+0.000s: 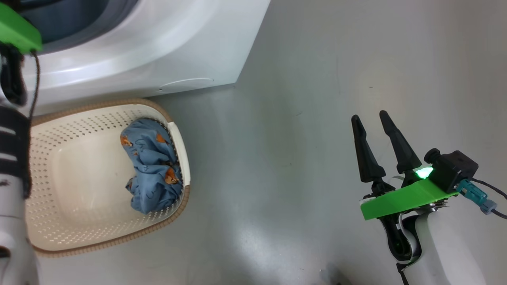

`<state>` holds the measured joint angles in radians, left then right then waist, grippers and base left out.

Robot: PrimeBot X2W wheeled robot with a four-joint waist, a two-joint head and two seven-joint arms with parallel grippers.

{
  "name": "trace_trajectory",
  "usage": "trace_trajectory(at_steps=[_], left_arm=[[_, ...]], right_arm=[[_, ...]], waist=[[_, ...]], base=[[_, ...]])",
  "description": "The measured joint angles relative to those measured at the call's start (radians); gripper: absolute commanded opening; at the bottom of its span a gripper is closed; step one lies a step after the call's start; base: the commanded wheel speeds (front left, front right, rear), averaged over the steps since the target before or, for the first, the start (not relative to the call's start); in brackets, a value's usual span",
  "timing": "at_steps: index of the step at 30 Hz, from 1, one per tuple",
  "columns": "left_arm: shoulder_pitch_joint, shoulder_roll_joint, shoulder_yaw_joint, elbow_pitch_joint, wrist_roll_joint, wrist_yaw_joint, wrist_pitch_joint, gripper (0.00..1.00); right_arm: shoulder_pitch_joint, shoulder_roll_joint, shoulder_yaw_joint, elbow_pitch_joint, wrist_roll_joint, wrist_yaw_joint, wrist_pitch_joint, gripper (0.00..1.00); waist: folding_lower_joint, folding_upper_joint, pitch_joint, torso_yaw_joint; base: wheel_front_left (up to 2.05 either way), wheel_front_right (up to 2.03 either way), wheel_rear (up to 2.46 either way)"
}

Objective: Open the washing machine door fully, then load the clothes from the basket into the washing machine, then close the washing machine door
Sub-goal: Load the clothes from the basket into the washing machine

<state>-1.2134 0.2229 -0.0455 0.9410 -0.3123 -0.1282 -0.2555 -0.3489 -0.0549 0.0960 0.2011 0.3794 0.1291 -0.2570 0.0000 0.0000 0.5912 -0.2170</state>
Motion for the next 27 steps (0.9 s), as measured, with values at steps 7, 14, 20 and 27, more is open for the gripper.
trace_trajectory(at_steps=[7,14,20,27], left_arm=[[0.104,-0.028,0.046,-0.084,-0.012,0.0,0.0,1.0],[0.243,-0.059,0.067,-0.178,0.009,0.0,0.0,1.0],[0.364,-0.082,0.079,-0.256,0.048,0.0,0.0,1.0],[0.509,-0.115,0.105,-0.346,0.074,0.0,0.0,1.0]], right_arm=[[0.0,-0.005,-0.015,0.0,-0.007,0.0,0.0,1.0],[0.001,-0.019,-0.035,0.0,-0.01,0.0,0.0,1.0],[0.011,-0.04,-0.044,0.005,-0.017,0.0,0.0,1.0],[0.058,-0.057,-0.047,0.012,-0.017,0.0,0.0,1.0]], waist=[[0.0,0.0,-0.016,0.026],[0.0,0.0,-0.047,0.049],[0.0,0.0,-0.085,0.07],[0.0,0.0,-0.135,0.088]], base=[[0.0,0.0,0.0],[0.0,0.0,0.0],[0.0,0.0,0.0],[0.0,0.0,0.0]])
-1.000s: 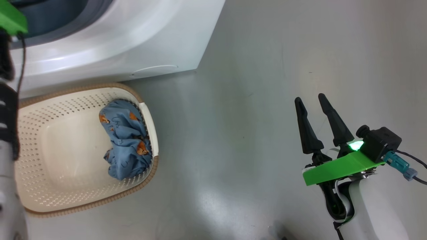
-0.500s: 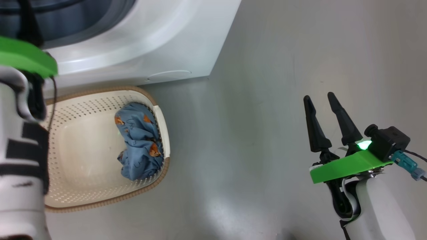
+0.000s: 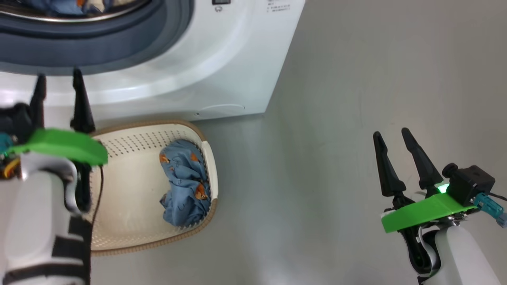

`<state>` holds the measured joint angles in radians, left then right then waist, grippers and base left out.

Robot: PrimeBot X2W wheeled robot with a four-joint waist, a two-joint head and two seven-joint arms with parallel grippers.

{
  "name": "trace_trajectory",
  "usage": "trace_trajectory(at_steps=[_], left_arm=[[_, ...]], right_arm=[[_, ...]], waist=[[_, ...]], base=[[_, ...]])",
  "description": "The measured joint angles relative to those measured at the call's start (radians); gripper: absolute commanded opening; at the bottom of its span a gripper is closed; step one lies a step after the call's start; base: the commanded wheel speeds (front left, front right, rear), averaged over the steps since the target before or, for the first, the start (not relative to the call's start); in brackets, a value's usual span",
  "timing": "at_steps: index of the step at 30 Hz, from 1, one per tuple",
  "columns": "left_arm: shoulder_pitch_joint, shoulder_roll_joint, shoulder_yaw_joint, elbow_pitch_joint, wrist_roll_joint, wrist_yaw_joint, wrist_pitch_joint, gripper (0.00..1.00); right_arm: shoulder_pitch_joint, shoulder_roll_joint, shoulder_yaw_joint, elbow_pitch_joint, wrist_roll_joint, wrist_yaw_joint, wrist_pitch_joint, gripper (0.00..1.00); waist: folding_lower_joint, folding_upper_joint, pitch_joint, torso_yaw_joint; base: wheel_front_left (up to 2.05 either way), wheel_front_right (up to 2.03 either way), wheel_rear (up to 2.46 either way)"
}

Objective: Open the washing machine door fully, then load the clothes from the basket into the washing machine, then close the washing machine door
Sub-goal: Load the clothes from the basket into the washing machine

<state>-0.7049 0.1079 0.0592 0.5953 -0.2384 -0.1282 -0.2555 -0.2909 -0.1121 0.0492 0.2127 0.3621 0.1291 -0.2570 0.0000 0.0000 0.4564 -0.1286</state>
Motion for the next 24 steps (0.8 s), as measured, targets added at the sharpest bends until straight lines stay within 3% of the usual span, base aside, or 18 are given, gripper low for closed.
trace_trajectory(at_steps=[24], left_arm=[[0.524,-0.059,0.037,-0.245,0.031,0.0,0.0,1.0]], right_arm=[[0.176,-0.044,0.0,0.033,-0.008,0.0,0.0,1.0]], waist=[[0.0,0.0,-0.241,0.038]], base=[[0.0,0.0,0.0]])
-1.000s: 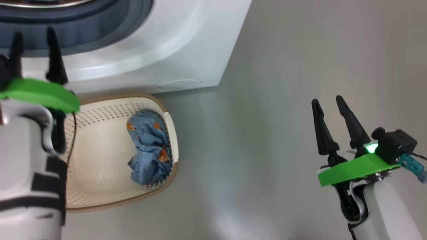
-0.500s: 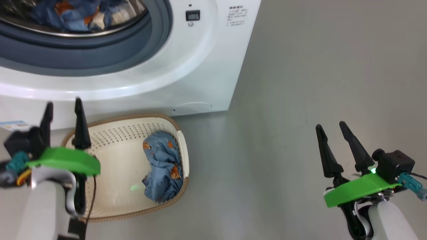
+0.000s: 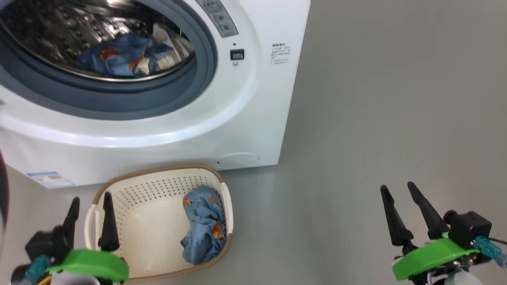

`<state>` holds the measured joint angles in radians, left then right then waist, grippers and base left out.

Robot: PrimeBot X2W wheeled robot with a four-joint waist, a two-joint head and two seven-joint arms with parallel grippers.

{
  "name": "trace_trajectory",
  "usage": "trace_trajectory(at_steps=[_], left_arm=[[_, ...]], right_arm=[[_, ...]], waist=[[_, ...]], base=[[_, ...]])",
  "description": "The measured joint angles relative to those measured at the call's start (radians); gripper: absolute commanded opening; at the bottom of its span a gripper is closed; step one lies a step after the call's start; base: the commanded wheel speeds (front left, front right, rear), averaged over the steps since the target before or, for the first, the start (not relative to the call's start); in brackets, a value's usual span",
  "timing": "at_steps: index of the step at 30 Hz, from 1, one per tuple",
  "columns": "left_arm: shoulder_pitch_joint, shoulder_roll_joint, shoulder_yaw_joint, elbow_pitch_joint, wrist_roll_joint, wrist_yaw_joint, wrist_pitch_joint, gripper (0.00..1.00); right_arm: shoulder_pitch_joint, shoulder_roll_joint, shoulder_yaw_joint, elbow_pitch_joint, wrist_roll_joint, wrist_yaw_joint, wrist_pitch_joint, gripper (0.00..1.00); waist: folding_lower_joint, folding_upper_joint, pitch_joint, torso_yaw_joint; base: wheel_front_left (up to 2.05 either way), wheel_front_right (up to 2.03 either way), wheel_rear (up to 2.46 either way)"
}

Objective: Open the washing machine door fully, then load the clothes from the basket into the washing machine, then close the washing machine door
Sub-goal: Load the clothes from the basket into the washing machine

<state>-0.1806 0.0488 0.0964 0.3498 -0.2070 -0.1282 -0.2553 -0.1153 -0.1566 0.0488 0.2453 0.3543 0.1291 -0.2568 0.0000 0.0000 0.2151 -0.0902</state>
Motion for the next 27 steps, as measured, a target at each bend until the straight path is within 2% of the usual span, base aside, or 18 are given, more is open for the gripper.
trace_trajectory(at_steps=[15,27], left_arm=[[0.236,-0.008,0.055,-0.155,0.012,0.0,0.0,1.0],[0.258,-0.008,0.05,-0.177,0.009,0.0,0.0,1.0]], right_arm=[[0.106,-0.011,-0.027,-0.014,0.0,0.0,0.0,1.0],[0.109,-0.009,-0.036,-0.021,0.0,0.0,0.0,1.0]], waist=[[0.0,0.0,-0.104,0.024],[0.0,0.0,-0.089,0.02]], base=[[0.0,0.0,0.0],[0.0,0.0,0.0]])
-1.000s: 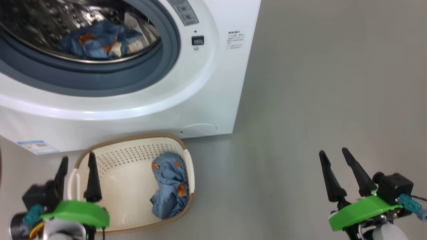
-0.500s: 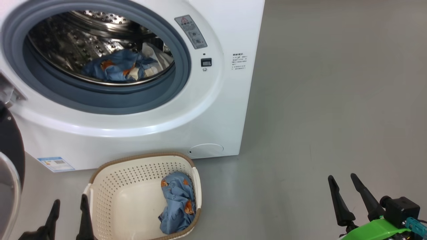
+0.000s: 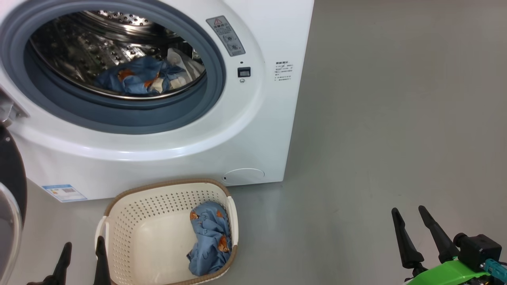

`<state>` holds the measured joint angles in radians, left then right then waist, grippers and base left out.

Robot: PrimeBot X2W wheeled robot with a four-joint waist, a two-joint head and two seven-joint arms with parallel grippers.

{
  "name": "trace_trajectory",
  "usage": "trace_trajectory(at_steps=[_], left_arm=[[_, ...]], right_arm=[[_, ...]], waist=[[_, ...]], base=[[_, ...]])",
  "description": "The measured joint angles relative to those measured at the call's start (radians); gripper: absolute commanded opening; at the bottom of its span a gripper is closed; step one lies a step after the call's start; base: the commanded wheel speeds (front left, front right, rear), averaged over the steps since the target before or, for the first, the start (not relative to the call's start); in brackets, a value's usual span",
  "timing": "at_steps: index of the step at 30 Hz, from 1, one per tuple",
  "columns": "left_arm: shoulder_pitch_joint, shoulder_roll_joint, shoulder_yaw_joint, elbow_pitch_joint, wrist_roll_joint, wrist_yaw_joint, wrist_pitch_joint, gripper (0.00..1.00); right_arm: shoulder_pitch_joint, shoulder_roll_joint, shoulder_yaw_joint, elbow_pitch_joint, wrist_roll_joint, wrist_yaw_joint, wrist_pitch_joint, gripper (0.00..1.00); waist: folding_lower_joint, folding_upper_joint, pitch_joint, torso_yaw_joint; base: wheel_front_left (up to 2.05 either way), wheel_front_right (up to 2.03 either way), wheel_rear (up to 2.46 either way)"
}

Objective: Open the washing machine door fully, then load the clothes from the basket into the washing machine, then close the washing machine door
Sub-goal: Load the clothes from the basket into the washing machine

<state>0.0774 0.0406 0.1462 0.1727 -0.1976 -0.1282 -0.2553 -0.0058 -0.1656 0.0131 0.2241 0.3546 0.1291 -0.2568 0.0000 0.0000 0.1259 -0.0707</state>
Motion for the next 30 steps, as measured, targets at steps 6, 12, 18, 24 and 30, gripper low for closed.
trace_trajectory(at_steps=[6,12,18,24,30], left_arm=[[-0.002,0.0,-0.002,0.0,-0.01,0.0,0.0,1.0],[-0.028,0.0,-0.008,0.0,-0.016,0.0,0.0,1.0],[-0.047,0.0,-0.035,0.02,-0.029,0.0,0.0,1.0],[-0.124,-0.001,-0.099,0.112,-0.05,0.0,0.0,1.0],[-0.197,-0.002,-0.144,0.223,-0.06,0.0,0.0,1.0]], right_arm=[[-0.002,0.006,-0.002,-0.004,0.0,0.0,0.0,1.0],[-0.021,0.009,-0.003,-0.01,0.0,0.0,0.0,1.0],[-0.047,0.012,-0.003,-0.019,0.0,0.0,0.0,1.0],[-0.088,0.022,-0.002,-0.025,0.0,0.0,0.0,1.0],[-0.118,0.035,0.003,-0.027,0.0,0.0,0.0,1.0]], waist=[[0.0,0.0,0.02,-0.005],[0.0,0.0,0.051,-0.007],[0.0,0.0,0.084,-0.01],[0.0,0.0,0.132,-0.013],[0.0,0.0,0.171,-0.021]], base=[[0.0,0.0,0.0],[0.0,0.0,0.0],[0.0,0.0,0.0],[0.0,0.0,0.0],[0.0,0.0,0.0]])
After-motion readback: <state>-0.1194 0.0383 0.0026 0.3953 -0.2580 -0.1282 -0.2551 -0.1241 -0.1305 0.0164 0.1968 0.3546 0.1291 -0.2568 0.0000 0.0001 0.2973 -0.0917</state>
